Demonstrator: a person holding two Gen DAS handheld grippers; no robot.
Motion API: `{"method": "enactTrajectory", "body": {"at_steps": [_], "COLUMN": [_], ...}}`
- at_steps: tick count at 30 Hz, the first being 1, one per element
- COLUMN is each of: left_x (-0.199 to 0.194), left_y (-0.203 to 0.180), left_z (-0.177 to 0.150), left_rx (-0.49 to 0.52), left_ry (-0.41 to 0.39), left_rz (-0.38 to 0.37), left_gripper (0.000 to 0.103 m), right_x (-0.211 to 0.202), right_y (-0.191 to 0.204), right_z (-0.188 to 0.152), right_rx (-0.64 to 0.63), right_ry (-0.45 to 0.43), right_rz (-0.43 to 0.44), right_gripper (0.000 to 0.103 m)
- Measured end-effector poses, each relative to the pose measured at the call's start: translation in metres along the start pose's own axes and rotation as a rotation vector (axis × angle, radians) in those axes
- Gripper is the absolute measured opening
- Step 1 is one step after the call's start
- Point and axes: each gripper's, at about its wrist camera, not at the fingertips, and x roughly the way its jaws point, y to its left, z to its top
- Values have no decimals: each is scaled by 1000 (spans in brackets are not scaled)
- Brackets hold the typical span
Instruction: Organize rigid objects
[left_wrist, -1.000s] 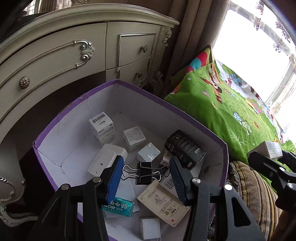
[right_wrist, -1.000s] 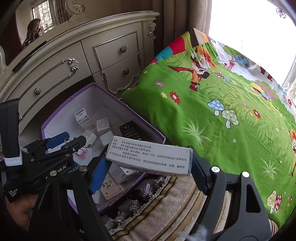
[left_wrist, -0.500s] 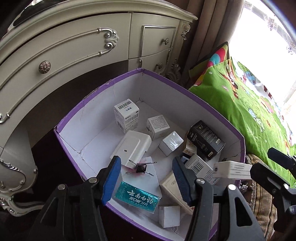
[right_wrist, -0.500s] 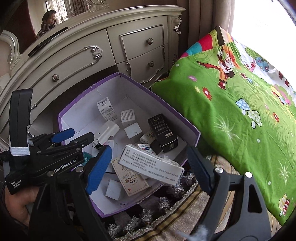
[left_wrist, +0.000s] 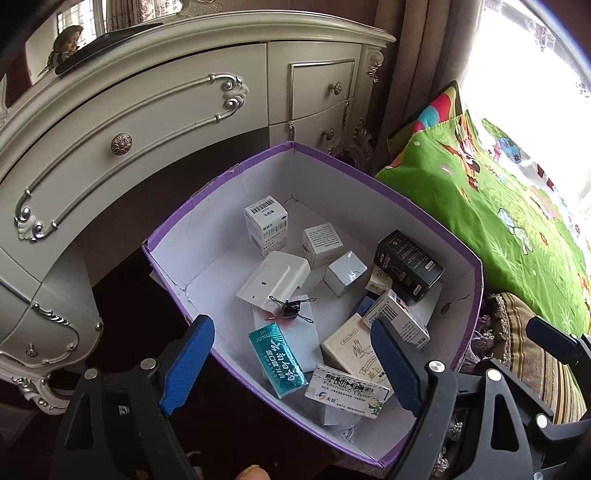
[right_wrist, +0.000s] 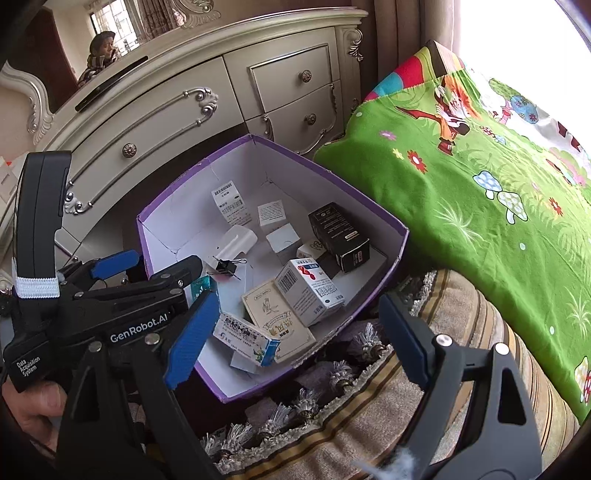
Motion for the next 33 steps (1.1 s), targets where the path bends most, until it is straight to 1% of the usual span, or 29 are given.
{"method": "enactTrajectory", "body": {"at_steps": [1, 4, 9, 11, 15, 18, 21, 26, 33], "left_x": [-2, -7, -17, -26, -43, -44, -38, -31, -31], "left_y": [0, 2, 9, 13, 9, -2, -7, -12, -11], "left_z": [0, 2, -4, -10, -15, -13, -11, -15, -15], "left_rx": [-5, -14, -16, -20, -3, 23, 28, 36, 30], "left_ry": [4, 8, 23, 27, -20, -53, -48, -23, -22], "left_rz": [6, -10, 26, 21, 17, 44, 47, 54, 53], "left_gripper": [91, 91, 91, 91, 92, 92, 92, 92, 92], "right_x": [-3, -8, -11, -12, -15, -15, -13, -1, -1], "right_y": [1, 2, -4, -7, -12, -19, -26, -33, -33], "right_z": [0, 0, -3, -4, -6, -7, -8, -11, -12], "right_rx": [-4, -17, -14, -13, -14, 12, 37, 68, 68], "right_ry": [-13, -32, -39, -43, -53, -51, -42, -1, 3], "right_rz": [-9, -39, -69, -84, -107, -103, -87, -77, -77], "right_gripper": [91, 91, 91, 92, 92, 92, 92, 92, 92]}}
